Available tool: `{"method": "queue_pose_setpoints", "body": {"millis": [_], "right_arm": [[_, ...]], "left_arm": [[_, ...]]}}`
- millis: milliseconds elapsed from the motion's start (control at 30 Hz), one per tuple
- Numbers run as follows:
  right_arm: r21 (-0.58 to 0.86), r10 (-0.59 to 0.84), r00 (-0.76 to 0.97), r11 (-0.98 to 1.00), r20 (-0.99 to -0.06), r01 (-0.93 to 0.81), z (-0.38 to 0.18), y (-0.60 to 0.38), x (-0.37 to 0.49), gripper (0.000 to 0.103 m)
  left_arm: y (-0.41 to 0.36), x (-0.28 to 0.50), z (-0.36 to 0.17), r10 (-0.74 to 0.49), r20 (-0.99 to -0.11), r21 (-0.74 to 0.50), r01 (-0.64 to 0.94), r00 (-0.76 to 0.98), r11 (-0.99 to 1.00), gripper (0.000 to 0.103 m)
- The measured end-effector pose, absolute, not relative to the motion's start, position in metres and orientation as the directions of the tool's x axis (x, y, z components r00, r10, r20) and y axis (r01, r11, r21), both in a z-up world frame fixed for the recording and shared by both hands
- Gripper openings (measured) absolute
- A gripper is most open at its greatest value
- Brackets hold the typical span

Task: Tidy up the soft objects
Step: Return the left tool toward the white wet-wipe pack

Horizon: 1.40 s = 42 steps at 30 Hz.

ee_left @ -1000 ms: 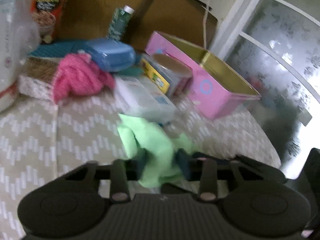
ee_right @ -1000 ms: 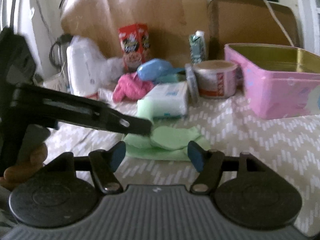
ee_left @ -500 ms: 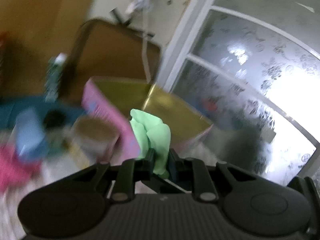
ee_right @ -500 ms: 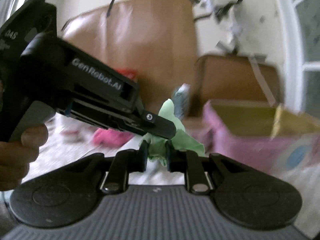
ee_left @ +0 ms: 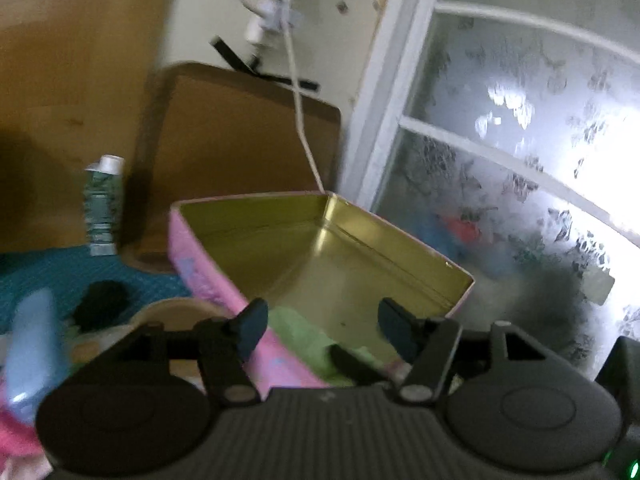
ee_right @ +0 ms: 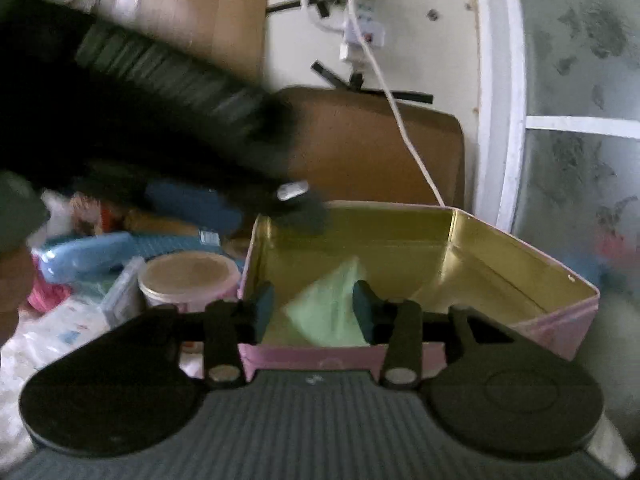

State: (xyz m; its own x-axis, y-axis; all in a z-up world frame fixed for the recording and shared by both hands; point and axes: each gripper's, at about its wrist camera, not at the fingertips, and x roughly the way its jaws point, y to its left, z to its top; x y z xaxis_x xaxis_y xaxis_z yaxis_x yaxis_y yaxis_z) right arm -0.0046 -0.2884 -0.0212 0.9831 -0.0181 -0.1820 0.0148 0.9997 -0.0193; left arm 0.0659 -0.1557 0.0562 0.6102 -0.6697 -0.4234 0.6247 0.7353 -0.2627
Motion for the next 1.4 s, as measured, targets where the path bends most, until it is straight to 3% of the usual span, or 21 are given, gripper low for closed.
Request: {"method": "queue_pose_setpoints", "body": {"millis": [133,233,467,633,933,1200,1267,1400], "right_arm": [[0.022,0.008,0.996,1.000,-0.084,-0.006,-0.021,-0.279,-0.033,0.051],[0.072,0.091,0.994,0.994,-0.062,-0.087,-0.027,-0.261,-0.052,0.051],[0.102,0.286,0.938,0.957,-0.194,-0.271,-0.047,-0.210,-0.047,0.051],[0.063,0.309,0.922,0.951,-0.235,-0.303,-0.048,-0.191,-0.045,0.051],[0.058,0.296,0.903,0.954,-0.310,-0.293,-0.050,-0.186,-0.036,0.051],[0.105,0.319,0.874,0.948,-0.367,-0.301,-0.050,-0.181,-0.020,0.064],[0.127,0.332,0.863,0.943,-0.380,-0.307,-0.050,-0.180,-0.016,0.081],[0.134,0.348,0.847,0.938,-0.402,-0.321,-0.049,-0.173,-0.007,0.088]], "left_arm": [[-0.097,0.042,0.059,-0.639,-0.355,-0.272,0.579,0.683,0.769,0.073],[-0.053,0.026,0.048,-0.566,-0.372,-0.251,0.507,0.736,0.824,0.073],[-0.002,0.014,0.008,-0.374,-0.491,-0.164,0.338,0.787,0.927,0.073],[0.014,0.012,-0.016,-0.257,-0.530,-0.068,0.261,0.808,0.963,0.073],[0.010,0.019,-0.025,-0.254,-0.565,-0.070,0.262,0.785,0.963,0.074],[0.021,0.023,-0.027,-0.291,-0.565,-0.149,0.251,0.773,0.957,0.076],[0.025,0.024,-0.027,-0.300,-0.559,-0.174,0.245,0.773,0.954,0.076],[0.031,0.024,-0.027,-0.308,-0.545,-0.205,0.232,0.780,0.951,0.076]]}}
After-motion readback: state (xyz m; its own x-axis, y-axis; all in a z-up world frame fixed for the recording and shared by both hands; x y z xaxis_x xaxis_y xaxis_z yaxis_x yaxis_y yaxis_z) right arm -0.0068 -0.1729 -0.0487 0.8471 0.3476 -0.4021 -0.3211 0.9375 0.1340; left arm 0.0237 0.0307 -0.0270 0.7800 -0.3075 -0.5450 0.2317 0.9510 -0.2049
